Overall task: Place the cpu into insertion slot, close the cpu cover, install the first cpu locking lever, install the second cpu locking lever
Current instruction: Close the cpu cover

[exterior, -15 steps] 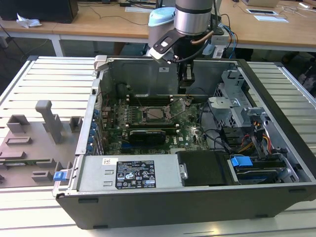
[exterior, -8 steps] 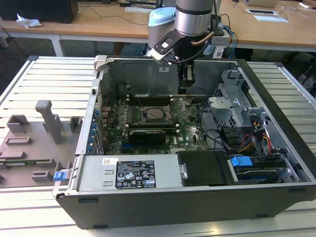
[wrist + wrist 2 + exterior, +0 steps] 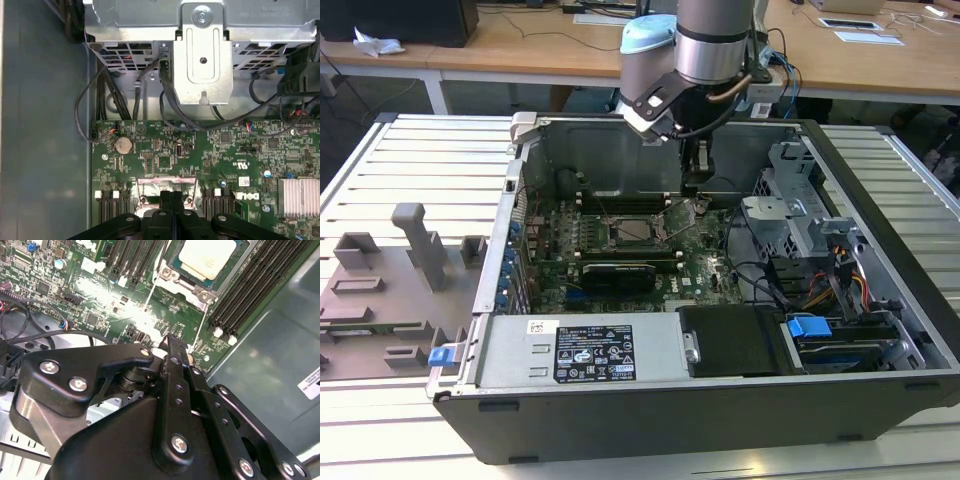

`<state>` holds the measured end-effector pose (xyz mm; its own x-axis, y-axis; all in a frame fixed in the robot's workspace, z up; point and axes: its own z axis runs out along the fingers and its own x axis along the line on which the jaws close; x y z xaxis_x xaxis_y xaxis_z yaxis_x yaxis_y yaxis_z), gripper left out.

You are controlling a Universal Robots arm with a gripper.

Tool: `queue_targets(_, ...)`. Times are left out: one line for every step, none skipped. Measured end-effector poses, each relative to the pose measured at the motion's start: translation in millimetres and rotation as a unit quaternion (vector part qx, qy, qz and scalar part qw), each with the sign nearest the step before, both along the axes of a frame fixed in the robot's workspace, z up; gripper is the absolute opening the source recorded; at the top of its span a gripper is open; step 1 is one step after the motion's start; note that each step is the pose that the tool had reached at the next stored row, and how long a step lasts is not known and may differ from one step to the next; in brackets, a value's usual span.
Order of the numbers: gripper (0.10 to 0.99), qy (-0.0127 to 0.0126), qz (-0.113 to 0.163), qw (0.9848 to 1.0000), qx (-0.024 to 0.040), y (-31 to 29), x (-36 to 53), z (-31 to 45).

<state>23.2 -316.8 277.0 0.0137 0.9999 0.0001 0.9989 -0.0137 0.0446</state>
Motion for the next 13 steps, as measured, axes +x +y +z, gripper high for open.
queue_targets(0.106,0.0002,0.000,1.0000,0.0000,0.0,3.1,-1.0)
queue_targets(0.106,0.0002,0.000,1.0000,0.0000,0.0,5.4,-1.9)
queue_targets(0.106,0.0003,0.000,1.0000,0.0000,0.0,7.1,-2.6)
queue_targets(0.106,0.0003,0.000,1.0000,0.0000,0.0,8.0,-3.0)
queue_targets(0.106,0.0003,0.000,1.0000,0.0000,0.0,8.8,-3.3)
queue_targets(0.106,0.0004,0.000,1.0000,0.0000,0.0,9.6,-3.7)
queue_targets(0.106,0.0004,0.000,1.0000,0.0000,0.0,10.3,-4.1)
queue_targets(0.106,0.0004,0.000,1.0000,0.0000,0.0,11.4,-4.6)
queue_targets(0.106,0.0004,0.000,1.0000,0.0000,0.0,12.2,-4.9)
queue_targets(0.106,0.0004,0.000,1.0000,0.0000,0.0,13.8,-5.7)
queue_targets(0.106,0.0005,0.000,1.0000,0.0000,0.0,14.9,-6.1)
queue_targets(0.106,0.0005,0.000,1.0000,0.0000,0.0,15.6,-6.4)
queue_targets(0.106,0.0005,0.000,1.0000,0.0000,0.0,16.5,-6.8)
